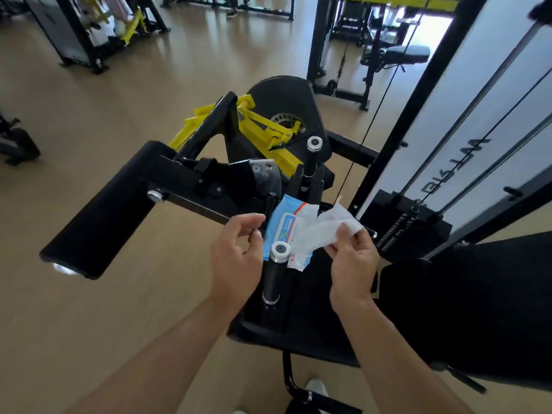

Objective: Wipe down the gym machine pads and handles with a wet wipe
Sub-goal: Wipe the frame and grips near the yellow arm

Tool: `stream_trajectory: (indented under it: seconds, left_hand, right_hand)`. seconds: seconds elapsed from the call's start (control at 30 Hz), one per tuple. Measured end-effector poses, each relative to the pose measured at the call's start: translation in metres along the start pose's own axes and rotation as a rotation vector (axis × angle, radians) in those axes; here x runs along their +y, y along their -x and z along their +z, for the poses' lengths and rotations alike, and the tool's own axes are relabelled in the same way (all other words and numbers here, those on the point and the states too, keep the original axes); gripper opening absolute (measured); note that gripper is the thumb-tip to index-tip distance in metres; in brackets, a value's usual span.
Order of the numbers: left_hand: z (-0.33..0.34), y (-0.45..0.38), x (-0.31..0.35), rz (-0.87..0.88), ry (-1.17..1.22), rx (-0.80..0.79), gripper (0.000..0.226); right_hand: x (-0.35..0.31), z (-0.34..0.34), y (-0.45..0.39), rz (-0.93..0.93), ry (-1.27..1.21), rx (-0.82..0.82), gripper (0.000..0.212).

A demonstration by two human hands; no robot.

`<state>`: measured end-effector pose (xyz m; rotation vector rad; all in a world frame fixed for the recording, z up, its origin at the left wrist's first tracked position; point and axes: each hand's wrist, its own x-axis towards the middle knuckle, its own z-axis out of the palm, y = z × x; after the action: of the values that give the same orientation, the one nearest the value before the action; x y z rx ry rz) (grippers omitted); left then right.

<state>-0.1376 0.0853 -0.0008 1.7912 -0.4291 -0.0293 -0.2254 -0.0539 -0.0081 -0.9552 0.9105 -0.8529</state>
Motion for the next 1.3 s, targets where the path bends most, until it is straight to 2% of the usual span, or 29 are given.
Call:
stream_trajectory:
  seconds: [0.27, 0.37, 0.5, 0.6, 0.67, 0.77, 0.83, 0.93, 1.07, 1.17, 1.23, 1.3]
  left_hand:
    - [0.058, -0.088, 0.031, 0.183, -0.121, -0.184, 0.024]
    - [0.083, -0.117, 0.044, 0.217, -0.207, -0.209, 0.026]
    - [0.124, -0.165, 0.05, 0.244, -0.342, -0.186, 0.025]
    - [0.156, -0.196, 0.051, 0.111, -0.37, -0.234, 0.025]
    - [0.176, -0.215, 0.052, -0.02, -0.383, -0.283, 0.026]
    - [0.2, -0.24, 0.046, -0.218, -0.397, -0.373, 0.035]
    - [0.208, -0.249, 0.042, -0.253, -0.454, -0.397, 0.042]
    - [0.209, -0.249, 0.039, -0.231, -0.488, -0.335, 0.042]
    - [0.208, -0.246, 0.036, -0.168, -0.496, -0.243, 0.04]
    - [0.207, -0.248, 0.035, -0.174, -0.491, -0.241, 0.042]
    - [0.208, -0.247, 0.037, -0.182, -0.497, -0.252, 0.043]
    - [0.208, -0.249, 0.035, -0.19, -0.489, -0.255, 0.044]
  right_hand:
    - [-0.009, 0.025, -0.094, 0.042, 0.028, 0.094, 0.025]
    - [0.001, 0.035, -0.131, 0.059, 0.116, 0.043, 0.025]
    - [0.009, 0.052, -0.172, 0.022, 0.188, -0.087, 0.014]
    - [0.02, 0.063, -0.197, -0.008, 0.332, -0.338, 0.024]
    - [0.032, 0.066, -0.212, -0.071, 0.473, -0.501, 0.041]
    - [0.039, 0.069, -0.233, -0.195, 0.651, -0.589, 0.05]
    - [0.042, 0.071, -0.244, -0.239, 0.693, -0.624, 0.049]
    - [0.037, 0.074, -0.246, -0.378, 0.758, -0.617, 0.047]
    - [0.027, 0.083, -0.225, -0.663, 0.548, -0.517, 0.027]
    - [0.041, 0.083, -0.218, -0.583, 0.492, -0.481, 0.035]
    - [0.049, 0.076, -0.221, -0.496, 0.55, -0.469, 0.041]
    - [0.048, 0.075, -0.222, -0.487, 0.579, -0.442, 0.045]
